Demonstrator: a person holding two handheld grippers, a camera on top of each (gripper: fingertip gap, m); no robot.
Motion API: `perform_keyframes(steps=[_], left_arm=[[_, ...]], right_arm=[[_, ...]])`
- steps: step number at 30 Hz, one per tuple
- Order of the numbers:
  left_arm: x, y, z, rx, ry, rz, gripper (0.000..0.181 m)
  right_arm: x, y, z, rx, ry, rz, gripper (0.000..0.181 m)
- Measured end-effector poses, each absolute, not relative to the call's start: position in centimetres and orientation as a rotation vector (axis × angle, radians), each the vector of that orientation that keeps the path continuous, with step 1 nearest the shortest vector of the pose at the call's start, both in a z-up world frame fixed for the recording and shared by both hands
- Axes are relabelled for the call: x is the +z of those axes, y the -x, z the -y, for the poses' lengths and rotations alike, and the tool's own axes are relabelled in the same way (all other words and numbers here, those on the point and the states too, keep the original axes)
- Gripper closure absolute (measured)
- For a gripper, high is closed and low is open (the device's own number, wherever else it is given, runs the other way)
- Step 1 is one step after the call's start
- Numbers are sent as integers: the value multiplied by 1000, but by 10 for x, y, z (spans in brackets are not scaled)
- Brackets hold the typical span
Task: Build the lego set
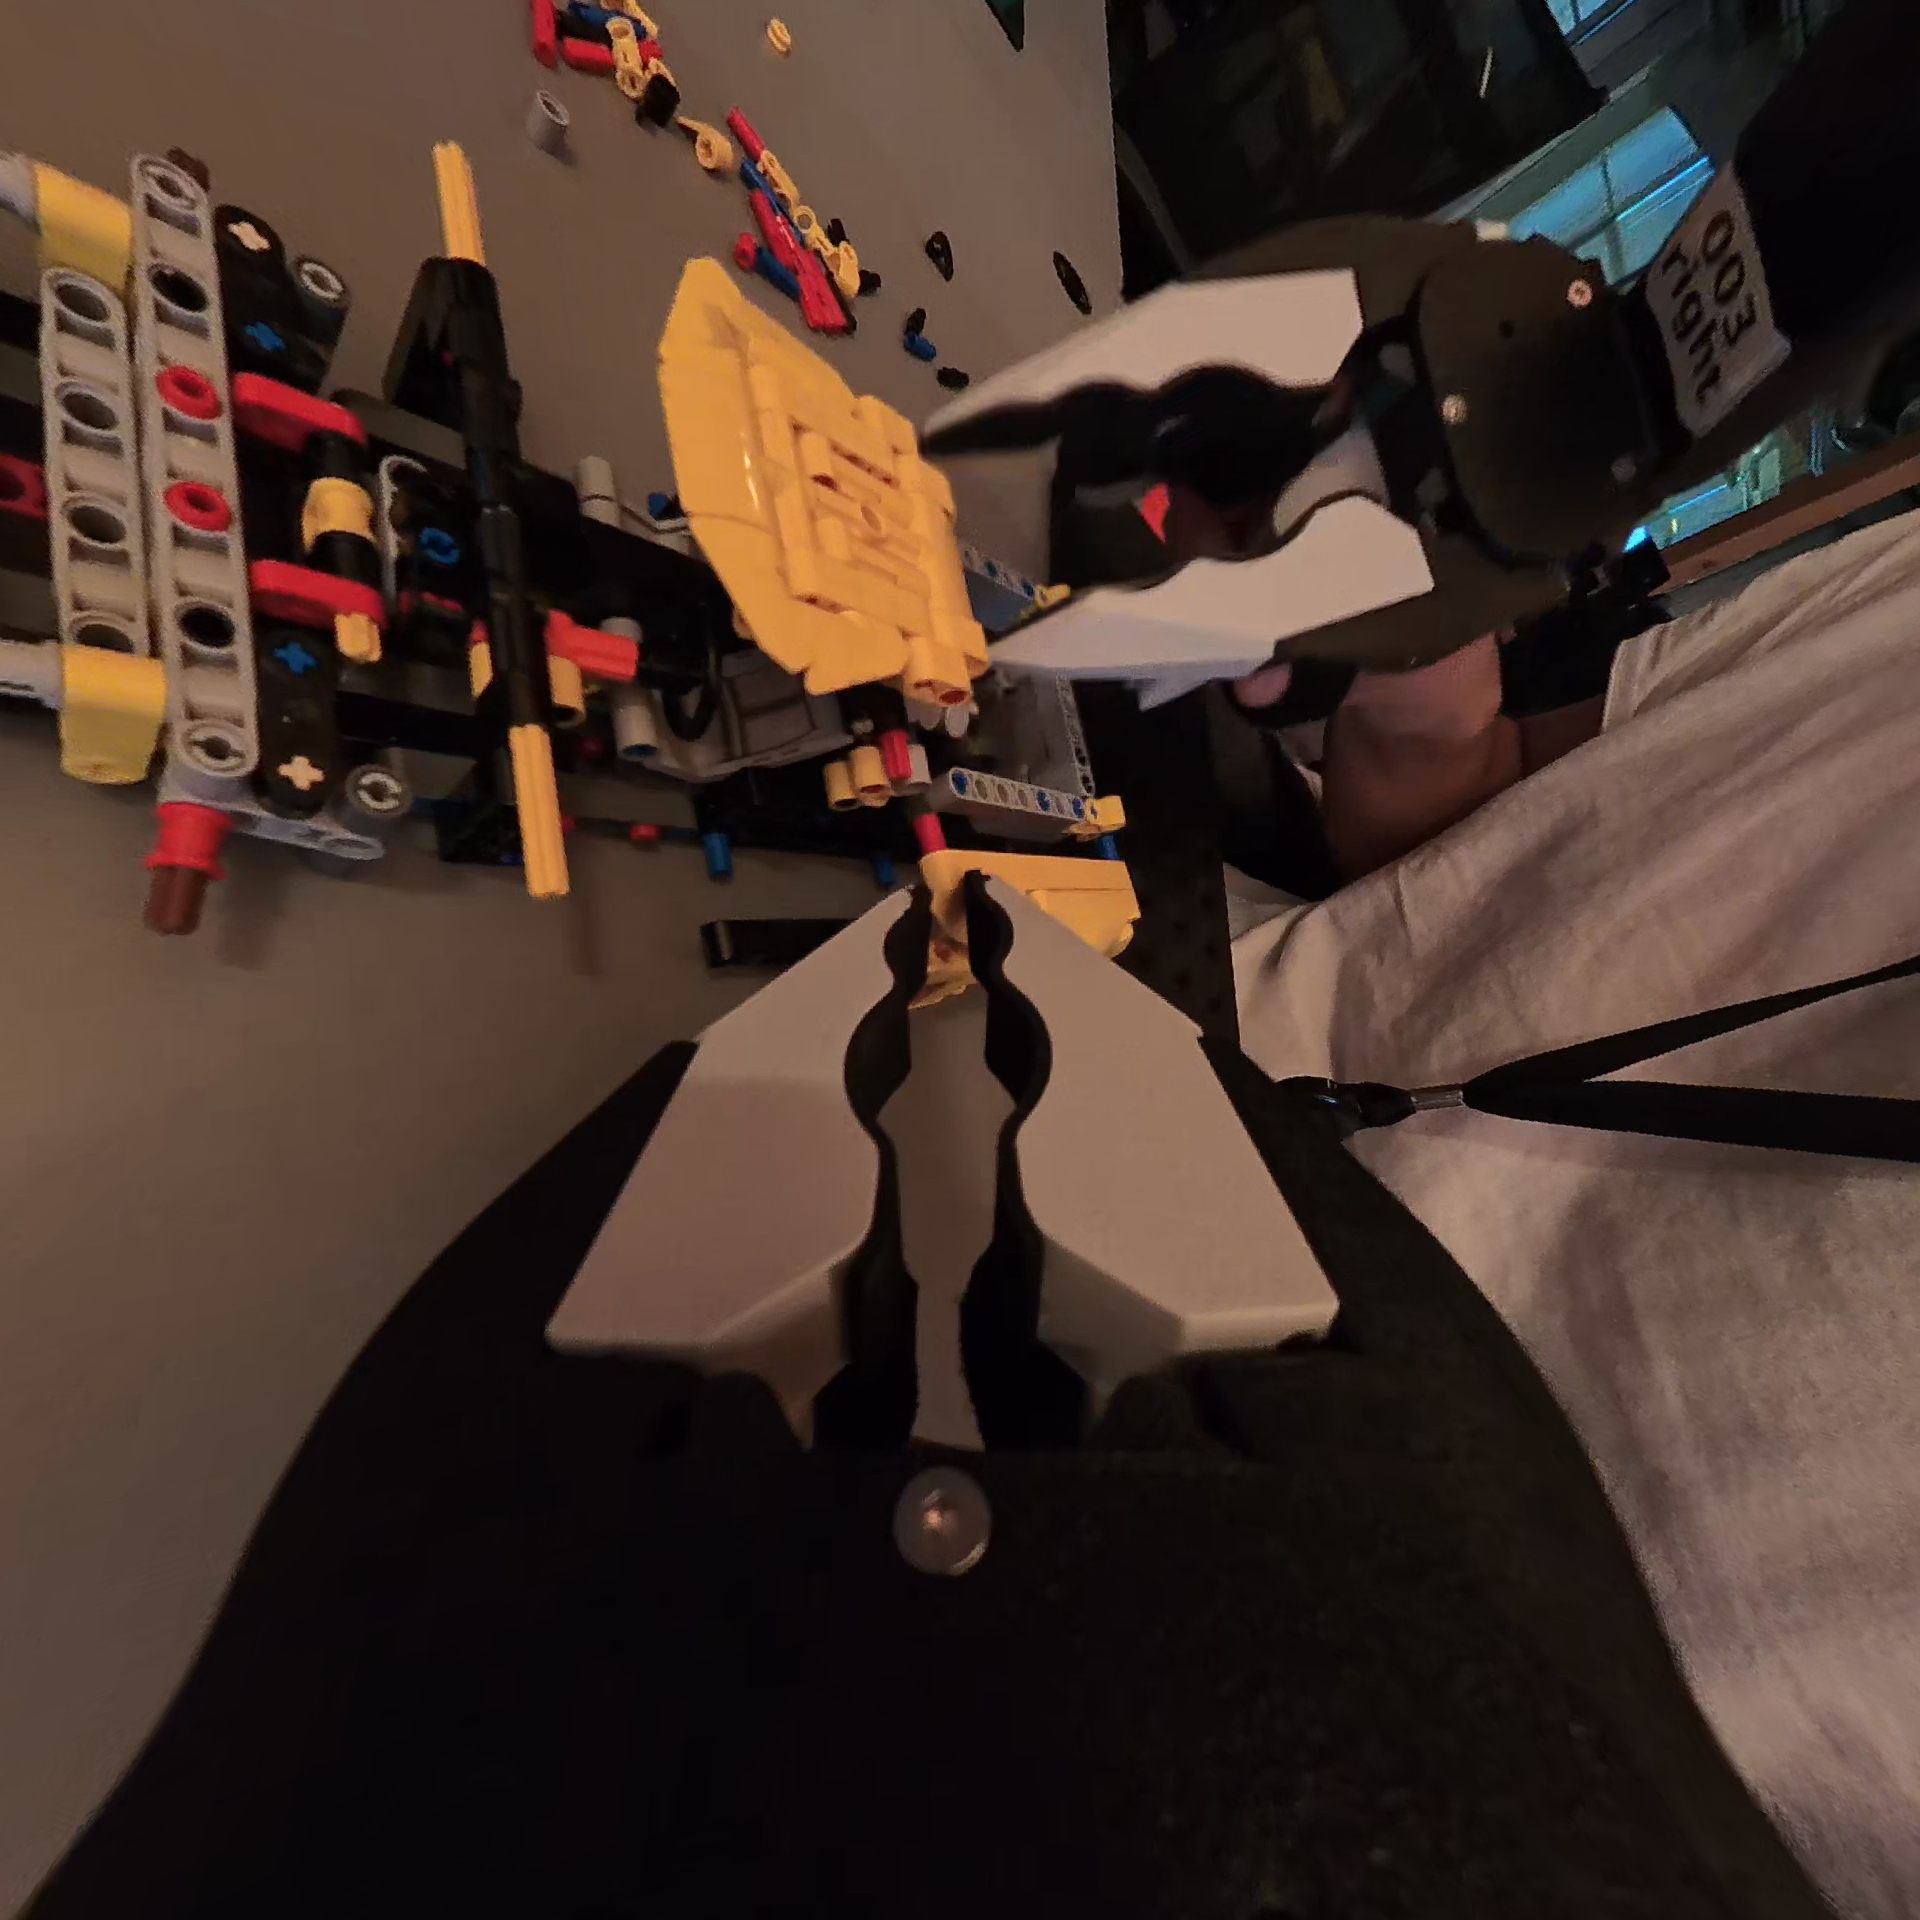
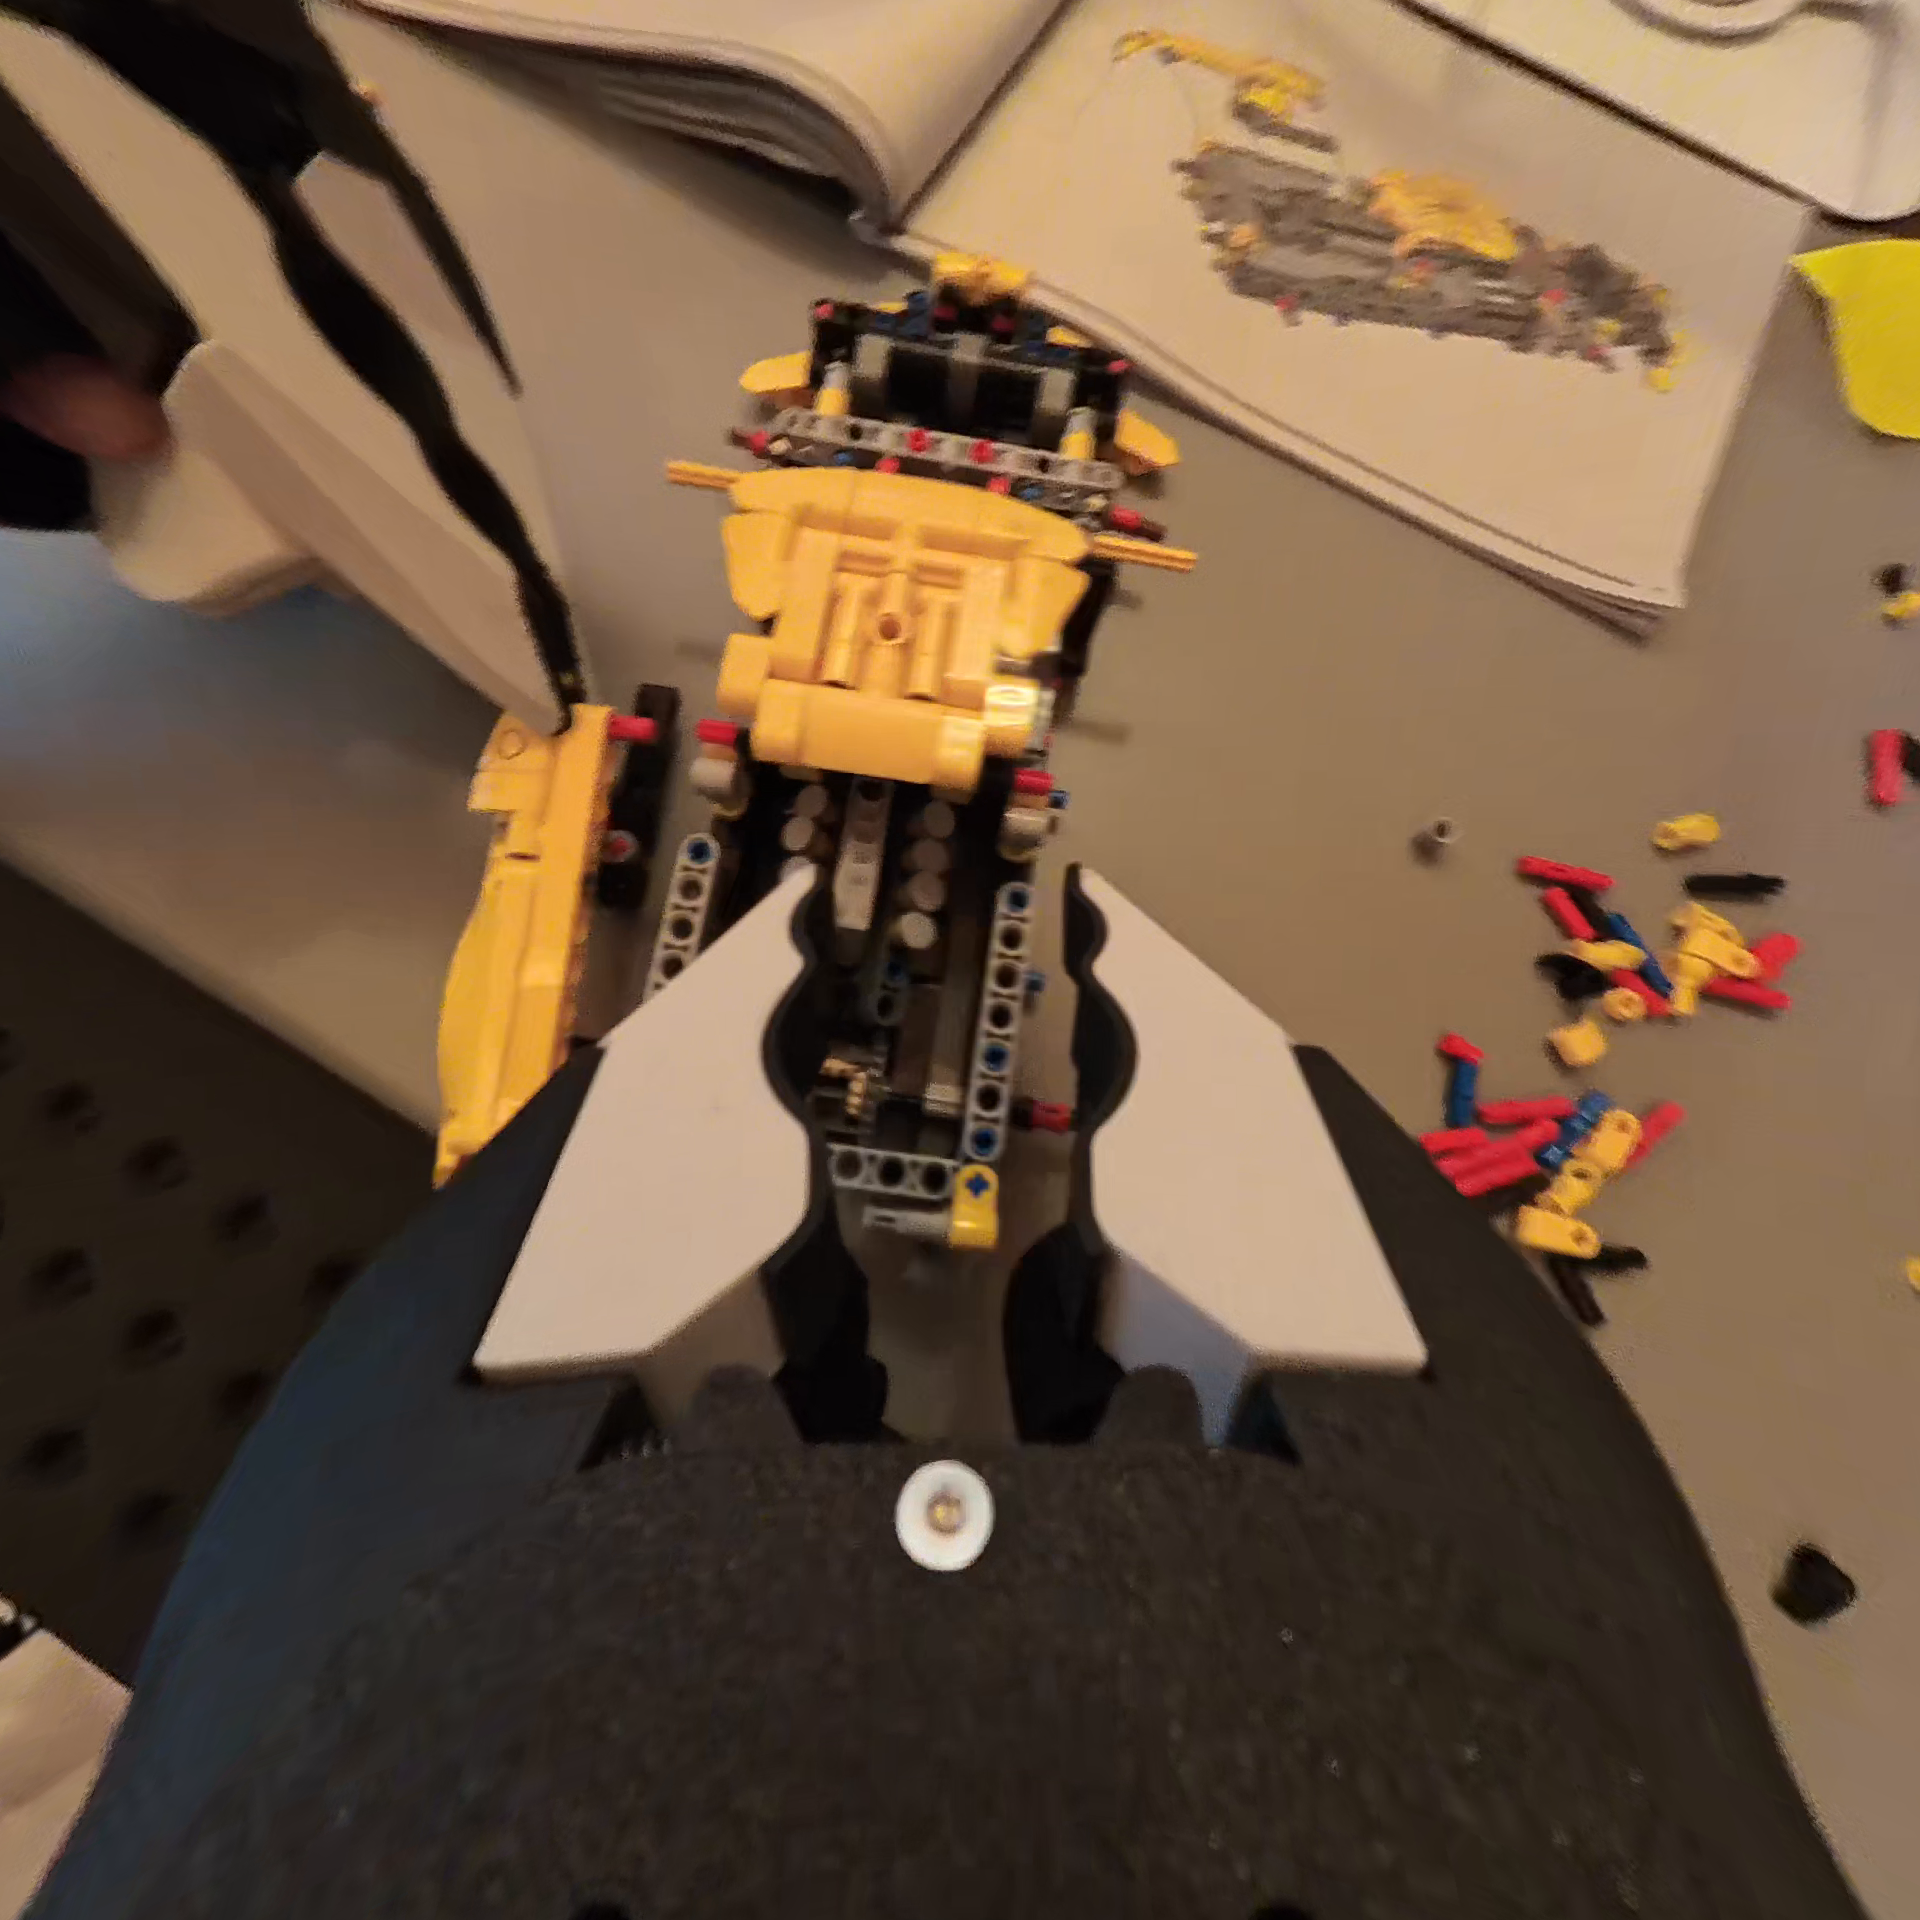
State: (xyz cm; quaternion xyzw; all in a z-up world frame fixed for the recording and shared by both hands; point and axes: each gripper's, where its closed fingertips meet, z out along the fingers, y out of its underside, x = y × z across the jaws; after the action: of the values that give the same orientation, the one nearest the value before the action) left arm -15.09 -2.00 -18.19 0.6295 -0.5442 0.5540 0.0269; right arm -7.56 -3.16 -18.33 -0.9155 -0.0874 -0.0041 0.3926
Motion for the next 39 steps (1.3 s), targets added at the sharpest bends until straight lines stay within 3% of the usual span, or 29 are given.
perform_keyframes(steps=[4,7,11,39], left_arm=[[-182,154,24,1706,-1910,1706,175],[-181,159,24,1692,-1896,1754,176],[-181,158,23,1713,-1917,1724,176],[-168,135,24,1785,-1928,1573,176]], right_arm=[[-199,79,35,150,2430,160,100],[-213,77,30,165,2506,145,95],[-220,93,27,434,2567,108,117],[-214,91,24,771,2441,29,120]])
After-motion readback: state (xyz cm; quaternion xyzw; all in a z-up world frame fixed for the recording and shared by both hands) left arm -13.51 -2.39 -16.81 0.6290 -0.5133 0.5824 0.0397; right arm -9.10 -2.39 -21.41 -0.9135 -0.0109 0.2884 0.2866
